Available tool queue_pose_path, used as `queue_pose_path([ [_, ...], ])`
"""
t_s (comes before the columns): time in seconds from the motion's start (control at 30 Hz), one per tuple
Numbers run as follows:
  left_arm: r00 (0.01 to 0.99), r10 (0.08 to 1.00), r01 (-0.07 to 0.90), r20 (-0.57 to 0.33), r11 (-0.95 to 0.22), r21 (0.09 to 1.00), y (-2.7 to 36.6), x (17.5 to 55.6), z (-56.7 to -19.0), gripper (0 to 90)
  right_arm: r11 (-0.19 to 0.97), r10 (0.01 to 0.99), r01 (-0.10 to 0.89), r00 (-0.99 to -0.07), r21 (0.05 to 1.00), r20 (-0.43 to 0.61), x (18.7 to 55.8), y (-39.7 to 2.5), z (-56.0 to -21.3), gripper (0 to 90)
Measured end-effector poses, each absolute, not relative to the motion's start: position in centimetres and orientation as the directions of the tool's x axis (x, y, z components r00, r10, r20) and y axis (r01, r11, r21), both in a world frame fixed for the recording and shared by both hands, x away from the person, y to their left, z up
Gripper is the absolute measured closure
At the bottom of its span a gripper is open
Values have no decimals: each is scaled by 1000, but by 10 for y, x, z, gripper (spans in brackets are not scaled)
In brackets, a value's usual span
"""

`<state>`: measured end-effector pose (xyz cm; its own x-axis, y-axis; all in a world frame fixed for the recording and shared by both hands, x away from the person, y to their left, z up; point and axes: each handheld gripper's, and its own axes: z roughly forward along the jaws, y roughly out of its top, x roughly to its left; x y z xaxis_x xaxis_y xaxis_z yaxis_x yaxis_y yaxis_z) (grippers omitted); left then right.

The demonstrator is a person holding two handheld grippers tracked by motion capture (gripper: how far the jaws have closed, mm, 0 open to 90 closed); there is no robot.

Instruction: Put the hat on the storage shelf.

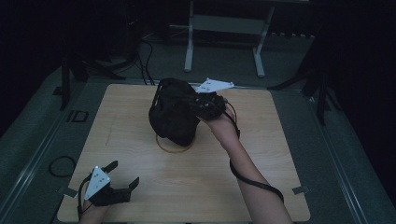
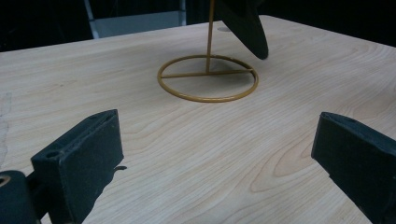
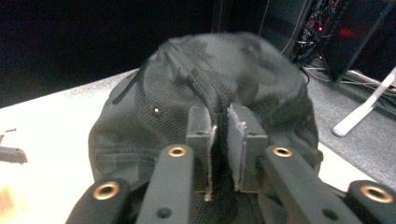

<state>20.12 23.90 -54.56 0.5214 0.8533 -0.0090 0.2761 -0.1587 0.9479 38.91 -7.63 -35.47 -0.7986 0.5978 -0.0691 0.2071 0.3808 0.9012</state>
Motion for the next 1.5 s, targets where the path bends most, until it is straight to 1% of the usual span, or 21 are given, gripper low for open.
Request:
queue_pose_path([
  [0.07,524,852,278,-12,-158,947,239,201,-546,26,375,600,211,-797,903,-63,390,-75,-356,731],
  [0.3,523,852,281,-28,-141,949,240,201,-546,26,385,589,207,-806,899,-66,389,-72,-354,555],
  [0.6,525,851,284,-27,-146,948,239,201,-546,26,373,593,200,-803,906,-67,386,-75,-349,481],
  [0.63,526,850,284,-27,-145,948,238,201,-547,26,373,595,202,-801,906,-66,386,-76,-349,460],
  [0.77,529,848,286,-30,-145,947,238,202,-547,25,365,596,209,-801,907,-55,386,-79,-349,444],
  [0.87,530,847,286,-31,-144,947,237,202,-547,26,365,591,205,-805,908,-56,384,-81,-349,408],
  [0.97,529,848,287,-32,-144,947,237,202,-547,26,367,583,207,-811,907,-51,382,-85,-350,352],
  [1.03,529,848,287,-28,-147,947,237,202,-547,26,365,565,215,-824,906,-32,381,-87,-352,293],
  [1.1,530,848,287,-29,-147,947,238,202,-547,26,367,566,217,-823,905,-33,380,-89,-354,261],
  [1.17,528,849,288,-28,-148,946,237,202,-547,26,367,546,213,-837,905,-25,378,-93,-357,173],
  [1.27,528,849,288,-30,-146,946,237,202,-547,26,360,533,216,-846,908,-9,375,-98,-361,142],
  [1.5,528,848,292,-38,-139,946,237,202,-548,26,377,532,203,-846,904,-31,371,-112,-371,135],
])
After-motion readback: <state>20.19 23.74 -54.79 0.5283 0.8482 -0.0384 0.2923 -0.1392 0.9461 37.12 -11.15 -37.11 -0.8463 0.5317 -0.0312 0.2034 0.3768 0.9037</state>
